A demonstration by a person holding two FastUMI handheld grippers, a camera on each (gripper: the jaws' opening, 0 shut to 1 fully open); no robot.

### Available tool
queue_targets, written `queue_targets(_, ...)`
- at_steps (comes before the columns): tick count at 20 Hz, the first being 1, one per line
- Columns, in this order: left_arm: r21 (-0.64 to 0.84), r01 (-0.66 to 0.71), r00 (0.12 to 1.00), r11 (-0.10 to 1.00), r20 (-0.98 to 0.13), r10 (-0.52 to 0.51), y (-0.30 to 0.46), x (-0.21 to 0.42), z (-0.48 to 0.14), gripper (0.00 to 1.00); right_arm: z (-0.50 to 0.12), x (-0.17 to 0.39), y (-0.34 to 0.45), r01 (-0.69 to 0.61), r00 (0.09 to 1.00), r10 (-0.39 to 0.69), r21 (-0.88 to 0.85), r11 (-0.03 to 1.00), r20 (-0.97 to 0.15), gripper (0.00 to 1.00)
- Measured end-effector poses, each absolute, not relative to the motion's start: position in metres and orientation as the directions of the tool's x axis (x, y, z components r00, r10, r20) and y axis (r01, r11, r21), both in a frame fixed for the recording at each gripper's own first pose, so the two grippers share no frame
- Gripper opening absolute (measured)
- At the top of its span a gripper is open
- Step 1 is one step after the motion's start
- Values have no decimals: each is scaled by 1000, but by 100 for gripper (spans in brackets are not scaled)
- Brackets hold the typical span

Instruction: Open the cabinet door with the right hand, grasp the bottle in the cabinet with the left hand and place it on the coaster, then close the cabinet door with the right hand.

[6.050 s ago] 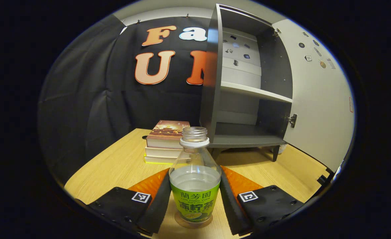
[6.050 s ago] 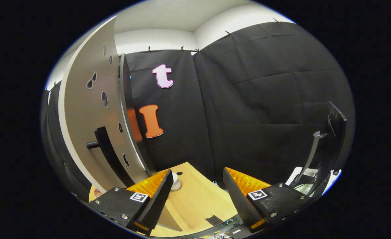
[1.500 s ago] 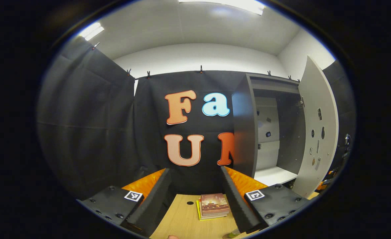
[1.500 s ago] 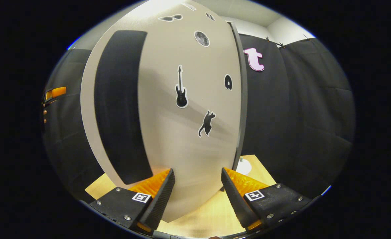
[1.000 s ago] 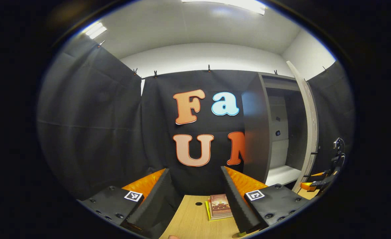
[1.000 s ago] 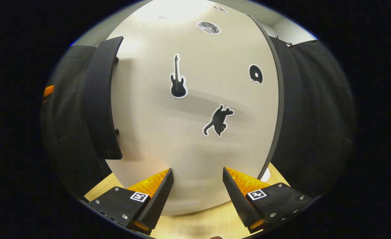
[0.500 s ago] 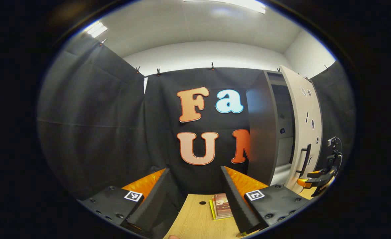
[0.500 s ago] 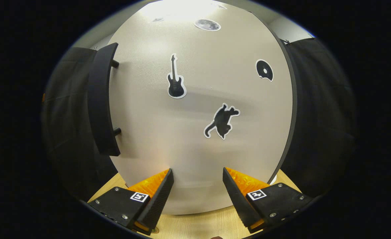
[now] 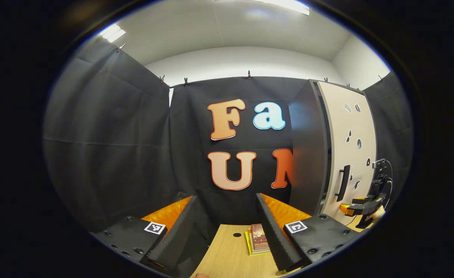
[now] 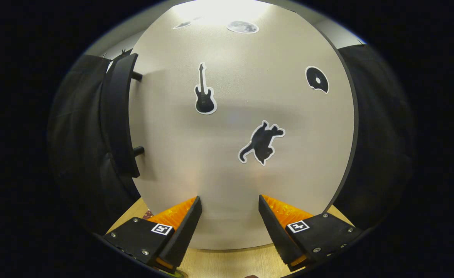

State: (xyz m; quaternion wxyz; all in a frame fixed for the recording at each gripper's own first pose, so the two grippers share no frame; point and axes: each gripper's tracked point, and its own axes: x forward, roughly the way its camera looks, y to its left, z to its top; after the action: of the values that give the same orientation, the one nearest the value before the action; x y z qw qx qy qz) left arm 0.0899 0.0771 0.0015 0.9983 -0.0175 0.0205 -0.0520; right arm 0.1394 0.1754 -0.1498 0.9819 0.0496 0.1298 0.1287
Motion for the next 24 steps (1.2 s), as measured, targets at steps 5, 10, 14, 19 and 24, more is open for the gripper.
queue_targets(5, -36, 96, 994, 995, -43, -97, 83, 91, 3, 99, -148, 140, 177, -239, 935, 255, 94, 966, -248, 92)
queue_targets(10, -44, 99, 994, 994, -48, -101, 84, 88, 4, 96, -147, 141, 175, -234, 934, 247, 78, 969, -260, 93)
queue_targets(14, -39, 113, 993, 993, -40, -115, 81, 87, 9, 95, -133, 130, 162, -243, 930, 255, 80, 967, -266, 93)
queue_targets(19, -40, 122, 992, 992, -34, -124, 80, 84, 12, 94, -84, 94, 124, -260, 931, 274, 87, 962, -240, 93)
queue_targets(24, -38, 138, 990, 990, -9, -139, 76, 84, 27, 94, -10, 50, 67, -253, 955, 254, 25, 967, -155, 93)
